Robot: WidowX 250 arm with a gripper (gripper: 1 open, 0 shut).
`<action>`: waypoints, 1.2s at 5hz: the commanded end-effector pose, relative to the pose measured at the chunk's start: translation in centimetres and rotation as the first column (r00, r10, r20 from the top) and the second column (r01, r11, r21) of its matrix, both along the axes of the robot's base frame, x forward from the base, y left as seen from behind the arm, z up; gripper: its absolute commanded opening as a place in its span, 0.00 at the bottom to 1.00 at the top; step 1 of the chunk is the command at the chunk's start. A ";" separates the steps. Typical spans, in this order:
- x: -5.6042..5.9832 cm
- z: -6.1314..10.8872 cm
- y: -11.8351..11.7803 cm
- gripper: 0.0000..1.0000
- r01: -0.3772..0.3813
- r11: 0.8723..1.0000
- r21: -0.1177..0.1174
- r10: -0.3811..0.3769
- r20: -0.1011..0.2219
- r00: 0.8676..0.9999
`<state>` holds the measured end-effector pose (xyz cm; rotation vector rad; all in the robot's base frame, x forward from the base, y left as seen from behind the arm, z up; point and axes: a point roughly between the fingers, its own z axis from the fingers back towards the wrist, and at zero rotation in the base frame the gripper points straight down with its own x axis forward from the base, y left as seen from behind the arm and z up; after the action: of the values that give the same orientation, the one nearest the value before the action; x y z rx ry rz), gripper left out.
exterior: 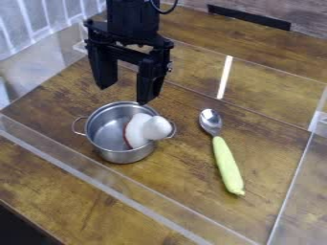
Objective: Move the green spoon to the left
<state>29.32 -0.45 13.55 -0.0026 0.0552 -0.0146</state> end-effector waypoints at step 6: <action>4.8 -6.4 -11.2 1.00 -0.450 0.890 -0.077 0.456 0.085 0.886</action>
<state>33.11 -11.16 5.07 -0.0374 0.0163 0.4595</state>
